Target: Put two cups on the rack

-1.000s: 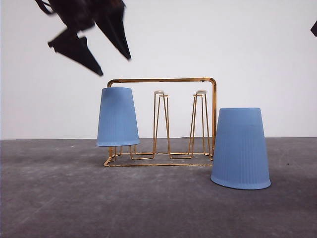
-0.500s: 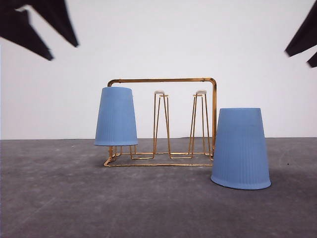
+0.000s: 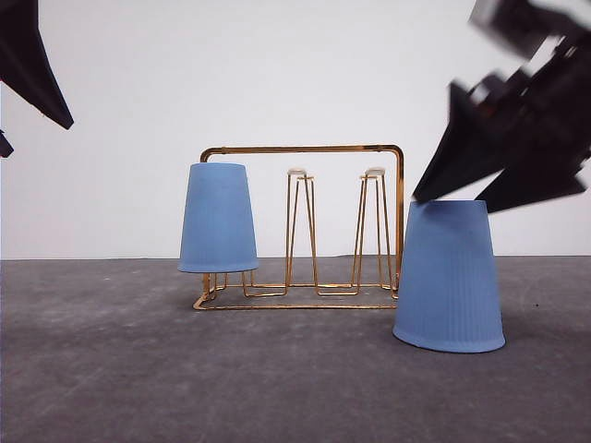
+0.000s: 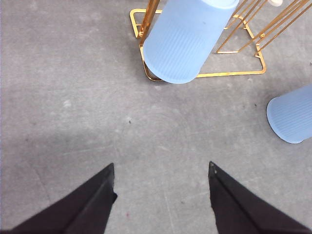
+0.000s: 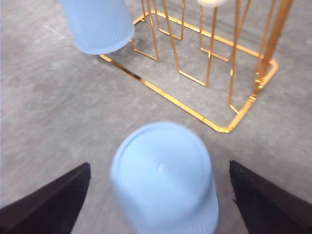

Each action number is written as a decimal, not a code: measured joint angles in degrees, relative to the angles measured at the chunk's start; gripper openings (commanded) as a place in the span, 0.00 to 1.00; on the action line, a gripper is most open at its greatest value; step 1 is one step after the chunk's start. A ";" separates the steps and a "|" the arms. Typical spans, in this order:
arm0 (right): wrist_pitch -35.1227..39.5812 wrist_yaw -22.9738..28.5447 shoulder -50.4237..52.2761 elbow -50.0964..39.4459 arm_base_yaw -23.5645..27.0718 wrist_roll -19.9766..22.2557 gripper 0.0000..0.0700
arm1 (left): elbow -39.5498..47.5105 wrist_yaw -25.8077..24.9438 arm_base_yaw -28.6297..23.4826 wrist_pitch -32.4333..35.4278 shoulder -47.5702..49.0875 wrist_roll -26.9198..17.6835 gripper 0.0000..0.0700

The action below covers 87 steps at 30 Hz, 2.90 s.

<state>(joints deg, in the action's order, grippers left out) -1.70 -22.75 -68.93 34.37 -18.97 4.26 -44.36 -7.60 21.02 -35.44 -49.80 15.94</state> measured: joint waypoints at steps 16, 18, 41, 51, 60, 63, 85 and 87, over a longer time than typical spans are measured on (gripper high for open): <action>-21.00 0.43 -4.27 13.35 -0.64 -4.12 0.48 | 0.00 0.00 0.00 -0.13 0.00 0.03 0.50; -24.70 0.40 -4.04 18.61 -0.97 -4.11 0.48 | 0.00 0.01 0.00 -0.13 0.00 0.03 0.50; -13.46 4.78 -15.31 32.96 -1.98 -2.31 0.48 | 0.00 0.00 0.00 -0.13 0.00 0.03 0.50; -14.14 4.73 -26.23 32.96 -1.98 -1.45 0.74 | 0.00 0.00 0.00 -0.13 0.00 0.03 0.50; -24.91 4.83 -24.06 34.94 -1.58 -2.66 0.76 | 0.00 -0.26 0.00 -0.92 0.00 0.03 0.50; -32.22 4.82 -21.28 38.66 -1.32 -3.20 0.76 | 0.00 -0.26 0.00 -2.15 0.00 0.03 0.50; -25.35 2.79 22.25 5.96 0.99 -4.70 0.73 | 4.05 3.21 -0.55 -5.51 18.52 -3.06 0.50; -22.03 2.53 26.86 0.32 0.97 -6.58 0.72 | 6.33 3.18 -0.55 -5.52 20.26 -3.07 0.50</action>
<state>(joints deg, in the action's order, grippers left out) -23.73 -20.23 -42.07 34.69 -18.00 -2.32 -38.03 -4.42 20.47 -40.96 -29.54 12.86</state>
